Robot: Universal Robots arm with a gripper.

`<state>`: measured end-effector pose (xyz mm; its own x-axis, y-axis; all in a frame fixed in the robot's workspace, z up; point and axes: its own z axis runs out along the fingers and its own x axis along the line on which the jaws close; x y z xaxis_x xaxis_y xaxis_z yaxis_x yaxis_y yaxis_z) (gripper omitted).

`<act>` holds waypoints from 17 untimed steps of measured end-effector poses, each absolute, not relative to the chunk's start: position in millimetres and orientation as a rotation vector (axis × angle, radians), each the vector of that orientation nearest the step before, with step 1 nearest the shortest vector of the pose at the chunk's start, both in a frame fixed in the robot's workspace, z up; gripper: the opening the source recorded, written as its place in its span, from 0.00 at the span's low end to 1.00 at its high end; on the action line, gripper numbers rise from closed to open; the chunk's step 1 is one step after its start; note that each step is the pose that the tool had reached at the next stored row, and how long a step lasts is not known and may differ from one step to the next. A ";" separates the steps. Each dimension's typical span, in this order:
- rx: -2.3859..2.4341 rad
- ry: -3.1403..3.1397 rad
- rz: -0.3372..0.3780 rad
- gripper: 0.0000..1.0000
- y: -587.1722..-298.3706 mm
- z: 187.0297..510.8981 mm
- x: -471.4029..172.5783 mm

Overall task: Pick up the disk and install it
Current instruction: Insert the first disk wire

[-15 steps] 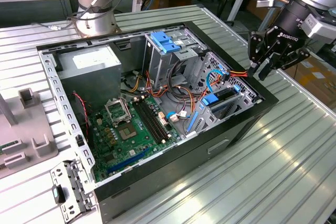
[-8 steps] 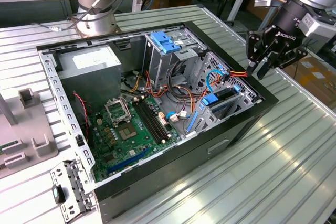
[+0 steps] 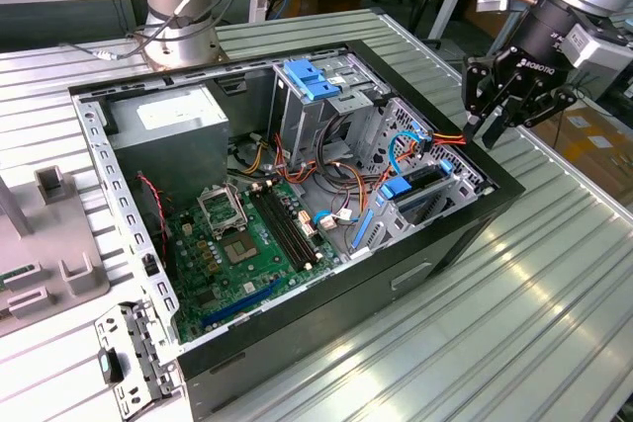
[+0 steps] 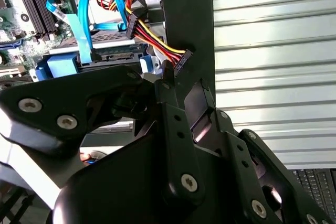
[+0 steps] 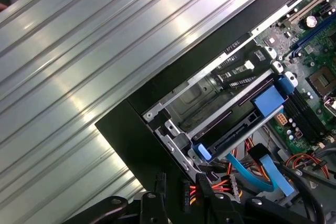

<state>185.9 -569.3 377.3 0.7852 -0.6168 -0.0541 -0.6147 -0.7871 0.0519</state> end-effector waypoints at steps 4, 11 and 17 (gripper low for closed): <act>2.940 -1.009 -0.106 0.36 -568.5 377.0 186.6; 2.943 -1.004 -0.106 0.36 -564.8 373.9 188.8; 2.948 -0.991 -0.107 0.36 -560.5 370.2 190.5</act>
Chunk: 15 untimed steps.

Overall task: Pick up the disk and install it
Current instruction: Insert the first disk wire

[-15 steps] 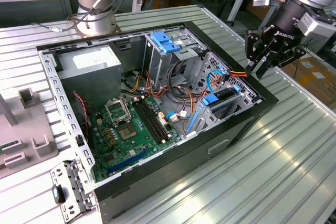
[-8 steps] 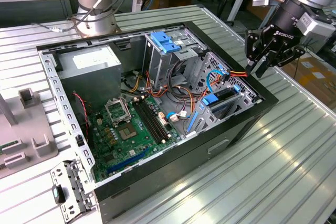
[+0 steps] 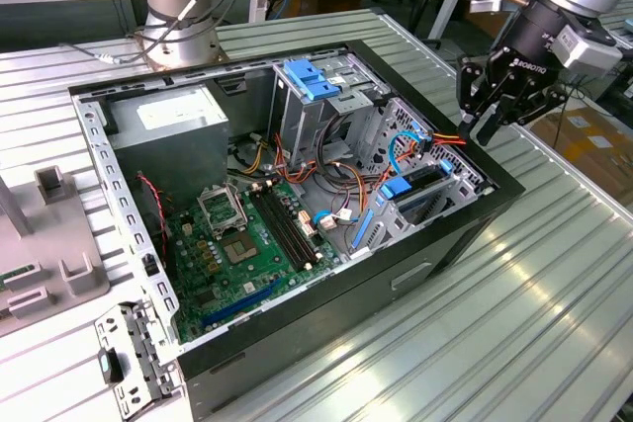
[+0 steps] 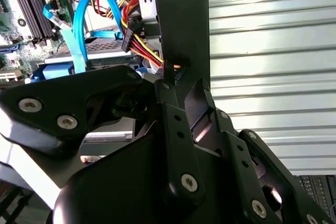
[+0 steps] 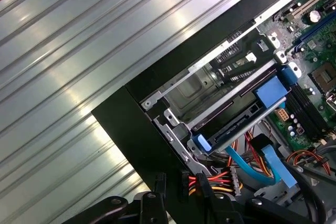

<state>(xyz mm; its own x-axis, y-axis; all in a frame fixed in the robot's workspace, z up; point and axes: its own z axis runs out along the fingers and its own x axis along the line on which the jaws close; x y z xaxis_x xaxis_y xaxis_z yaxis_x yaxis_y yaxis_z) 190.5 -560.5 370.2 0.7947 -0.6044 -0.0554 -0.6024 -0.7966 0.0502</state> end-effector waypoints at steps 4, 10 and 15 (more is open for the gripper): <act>2.950 -0.982 -0.106 0.36 -560.4 367.0 191.2; 2.952 -0.976 -0.106 0.36 -560.4 365.9 191.6; 2.952 -0.976 -0.106 0.36 -560.4 365.9 191.6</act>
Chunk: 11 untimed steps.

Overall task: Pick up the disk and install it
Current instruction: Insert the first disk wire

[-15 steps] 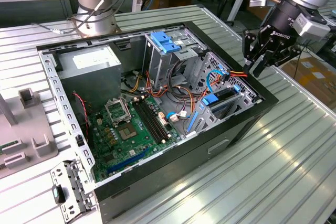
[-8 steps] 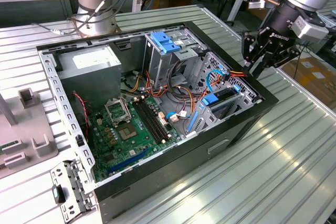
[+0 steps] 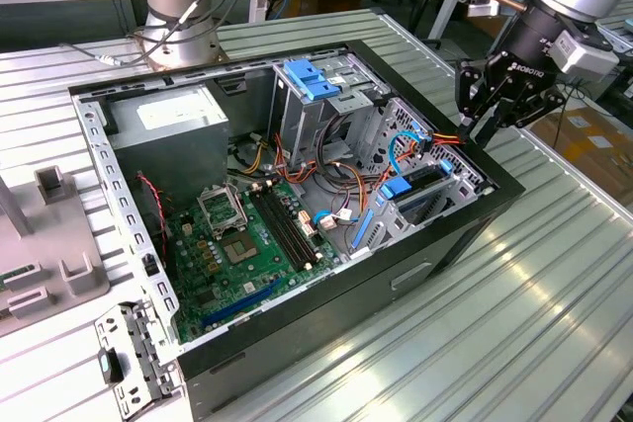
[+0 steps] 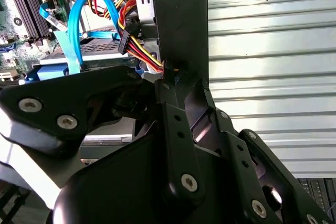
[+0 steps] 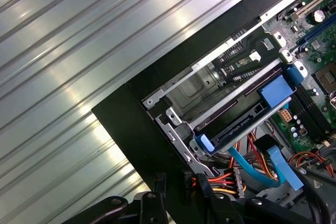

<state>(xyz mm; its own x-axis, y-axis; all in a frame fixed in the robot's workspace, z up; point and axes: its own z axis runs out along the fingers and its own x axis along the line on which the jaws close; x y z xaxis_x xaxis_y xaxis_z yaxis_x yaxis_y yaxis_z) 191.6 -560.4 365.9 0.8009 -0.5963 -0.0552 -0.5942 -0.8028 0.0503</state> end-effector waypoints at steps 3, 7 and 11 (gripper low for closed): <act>2.952 -0.976 -0.106 0.35 -560.4 365.9 191.6; 2.952 -0.976 -0.106 0.17 -560.4 365.9 191.6; 2.952 -0.976 -0.106 0.17 -560.4 365.9 191.6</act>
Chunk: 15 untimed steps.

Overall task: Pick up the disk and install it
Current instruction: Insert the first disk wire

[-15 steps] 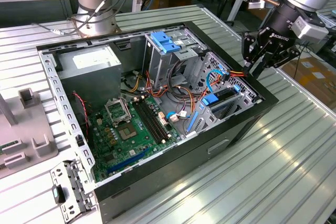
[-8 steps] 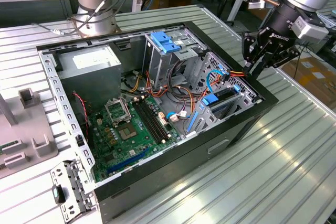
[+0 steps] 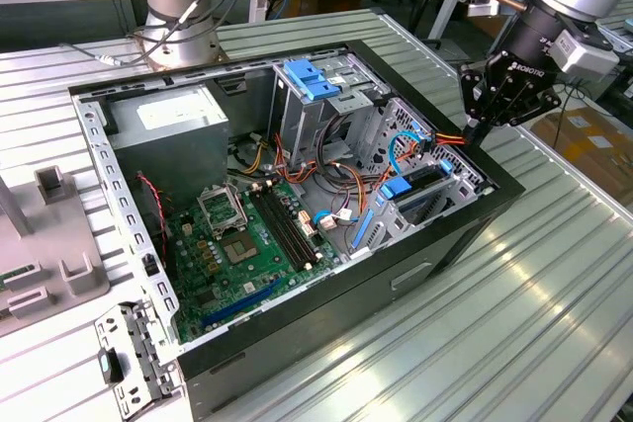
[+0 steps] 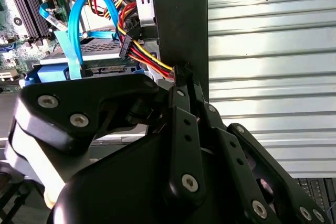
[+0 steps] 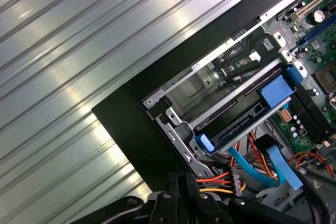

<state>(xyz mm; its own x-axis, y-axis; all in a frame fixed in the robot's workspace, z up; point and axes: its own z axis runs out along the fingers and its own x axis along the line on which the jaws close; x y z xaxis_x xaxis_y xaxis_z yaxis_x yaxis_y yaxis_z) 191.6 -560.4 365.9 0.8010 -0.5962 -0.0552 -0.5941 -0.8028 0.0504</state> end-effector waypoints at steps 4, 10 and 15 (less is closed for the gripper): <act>2.952 -0.976 -0.106 0.17 -560.4 365.9 191.6; 2.956 -0.977 -0.108 0.17 -560.4 371.5 191.6; 2.964 -0.979 -0.113 0.17 -560.4 372.0 183.3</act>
<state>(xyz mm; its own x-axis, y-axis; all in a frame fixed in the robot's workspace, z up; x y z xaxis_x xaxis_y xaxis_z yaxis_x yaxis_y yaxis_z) 183.3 -560.4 372.0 0.8010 -0.5953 -0.0633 -0.5940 -0.8035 0.0395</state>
